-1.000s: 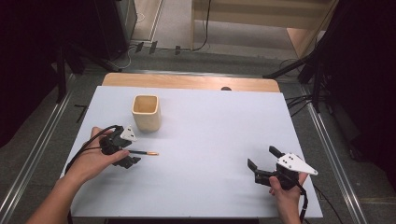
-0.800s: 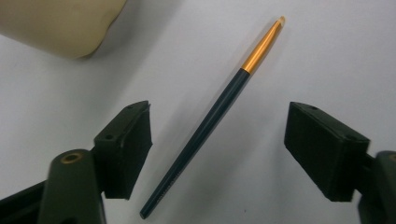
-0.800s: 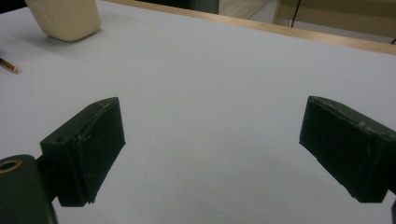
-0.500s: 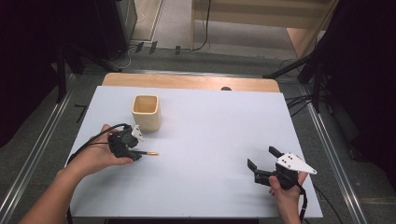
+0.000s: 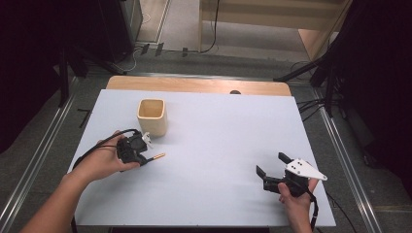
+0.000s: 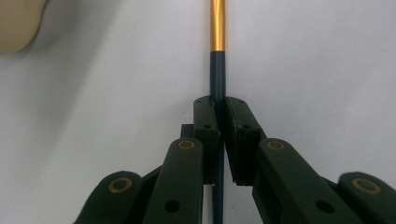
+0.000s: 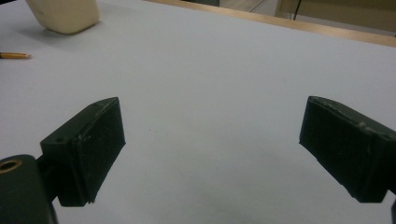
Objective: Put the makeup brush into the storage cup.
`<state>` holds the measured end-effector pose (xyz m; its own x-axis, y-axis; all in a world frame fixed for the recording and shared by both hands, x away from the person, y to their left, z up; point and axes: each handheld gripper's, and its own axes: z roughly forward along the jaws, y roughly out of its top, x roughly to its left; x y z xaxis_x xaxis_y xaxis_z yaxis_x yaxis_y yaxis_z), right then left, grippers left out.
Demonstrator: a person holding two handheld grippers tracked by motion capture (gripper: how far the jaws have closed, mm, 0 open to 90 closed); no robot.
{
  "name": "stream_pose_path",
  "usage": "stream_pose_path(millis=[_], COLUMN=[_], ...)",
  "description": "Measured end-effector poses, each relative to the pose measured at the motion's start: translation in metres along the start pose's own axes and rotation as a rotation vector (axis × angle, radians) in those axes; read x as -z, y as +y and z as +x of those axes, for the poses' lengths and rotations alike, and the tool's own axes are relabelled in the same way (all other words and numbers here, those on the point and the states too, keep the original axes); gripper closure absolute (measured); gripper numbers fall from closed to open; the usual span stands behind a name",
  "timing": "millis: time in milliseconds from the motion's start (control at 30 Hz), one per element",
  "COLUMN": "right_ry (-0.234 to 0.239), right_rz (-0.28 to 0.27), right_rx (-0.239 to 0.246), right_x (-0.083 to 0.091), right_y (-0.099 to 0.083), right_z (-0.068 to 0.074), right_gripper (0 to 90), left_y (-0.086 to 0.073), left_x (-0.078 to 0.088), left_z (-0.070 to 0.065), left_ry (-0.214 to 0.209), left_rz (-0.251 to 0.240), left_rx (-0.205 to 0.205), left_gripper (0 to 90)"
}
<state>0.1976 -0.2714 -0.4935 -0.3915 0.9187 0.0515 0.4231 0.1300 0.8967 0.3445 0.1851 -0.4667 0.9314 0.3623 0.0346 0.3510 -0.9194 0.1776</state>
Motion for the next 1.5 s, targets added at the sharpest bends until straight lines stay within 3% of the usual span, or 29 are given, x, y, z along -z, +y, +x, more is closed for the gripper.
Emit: stream_pose_path(millis=[100,233,267,300,333,400,600,767,800,833,867,900,1000,1033,1067,1133,1500], right_ry=[0.002,-0.004,-0.004,-0.008,-0.007,-0.006,0.007,0.026,0.043,0.043,0.055,0.055,0.036,0.033,0.033,0.052,0.17], right_rz=[-0.002,-0.001,-0.001,0.001,-0.002,-0.003,-0.011,-0.026,-0.035,-0.035,-0.041,-0.041,-0.036,-0.039,-0.039,-0.045,-0.084], right_rx=[0.002,0.009,0.009,0.014,0.015,0.012,0.02,0.017,0.009,0.009,0.007,0.007,0.051,0.072,0.072,0.064,-0.004], right_x=[0.0,0.0,0.0,0.0,0.0,0.0,-0.004,-0.006,-0.007,-0.007,-0.009,-0.009,-0.013,-0.015,-0.015,-0.019,-0.041], right_y=[0.0,0.001,0.001,0.002,0.003,0.003,0.01,0.016,0.02,0.02,0.025,0.025,0.033,0.038,0.038,0.045,0.072], right_z=[0.001,0.003,0.003,0.003,0.003,0.004,0.01,0.017,0.021,0.021,0.026,0.026,0.036,0.042,0.042,0.052,0.084], right_gripper=[7.3,7.3,7.3,7.3,7.3,7.3,7.4,7.4,7.3,7.3,7.3,7.3,7.4,9.5,9.5,11.0,14.0], left_y=[-0.002,-0.006,-0.006,-0.008,-0.008,-0.008,-0.005,-0.002,-0.002,-0.002,0.0,0.0,0.0,0.0,0.0,0.0,0.001], left_x=[0.001,0.006,0.006,0.011,0.013,0.016,0.027,0.033,0.034,0.034,0.034,0.034,0.036,0.037,0.037,0.037,0.028], left_z=[0.001,0.003,0.003,0.003,0.002,0.002,-0.008,-0.016,-0.019,-0.019,-0.022,-0.022,-0.025,-0.026,-0.026,-0.028,-0.04], left_ry=[-0.001,0.017,0.017,0.013,0.011,0.014,0.019,-0.003,-0.01,-0.01,-0.02,-0.02,-0.032,-0.04,-0.04,-0.049,-0.074], left_rz=[-0.015,-0.091,-0.091,-0.148,-0.175,-0.196,-0.33,-0.474,-0.53,-0.53,-0.576,-0.576,-0.647,-0.696,-0.696,-0.755,-0.897], left_rx=[0.007,0.057,0.057,0.082,0.094,0.102,0.114,0.146,0.165,0.165,0.179,0.179,0.203,0.22,0.22,0.236,0.251], left_gripper=[85.0,85.0,85.0,85.0,85.0,85.0,85.0,85.0,85.0,85.0,85.0,85.0,85.0,85.0,85.0,85.0,85.0])
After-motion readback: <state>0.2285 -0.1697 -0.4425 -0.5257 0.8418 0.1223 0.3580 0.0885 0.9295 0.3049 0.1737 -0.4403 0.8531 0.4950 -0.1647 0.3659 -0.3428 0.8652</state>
